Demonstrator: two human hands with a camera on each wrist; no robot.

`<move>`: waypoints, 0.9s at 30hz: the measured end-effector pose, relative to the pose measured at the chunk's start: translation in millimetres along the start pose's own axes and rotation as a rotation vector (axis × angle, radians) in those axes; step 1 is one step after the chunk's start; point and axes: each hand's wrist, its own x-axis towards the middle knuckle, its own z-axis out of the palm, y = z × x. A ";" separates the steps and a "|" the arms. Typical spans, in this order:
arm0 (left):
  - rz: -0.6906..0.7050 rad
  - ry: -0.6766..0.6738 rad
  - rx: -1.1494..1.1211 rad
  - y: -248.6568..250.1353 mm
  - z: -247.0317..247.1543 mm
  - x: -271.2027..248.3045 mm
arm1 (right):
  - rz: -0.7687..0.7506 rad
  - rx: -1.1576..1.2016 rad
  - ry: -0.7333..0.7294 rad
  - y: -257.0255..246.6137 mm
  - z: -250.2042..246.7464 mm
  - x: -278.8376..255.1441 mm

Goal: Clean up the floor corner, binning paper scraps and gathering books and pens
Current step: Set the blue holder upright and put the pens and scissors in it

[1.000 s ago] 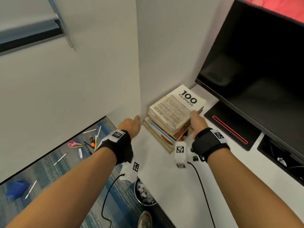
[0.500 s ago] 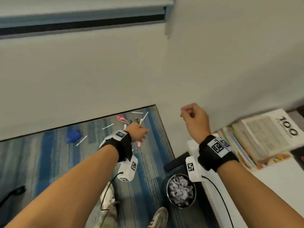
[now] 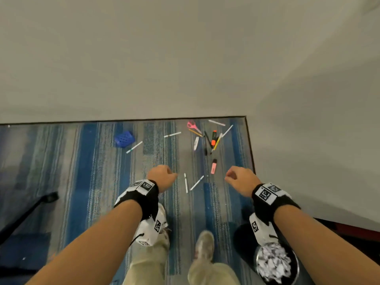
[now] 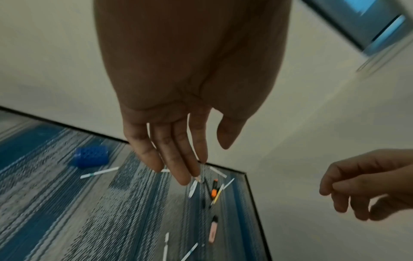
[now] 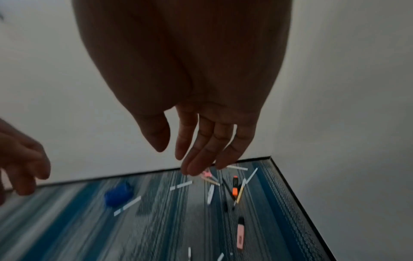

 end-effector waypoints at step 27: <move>0.191 0.132 0.211 -118.2 258.5 450.9 | -0.194 -0.017 0.042 159.1 297.4 431.4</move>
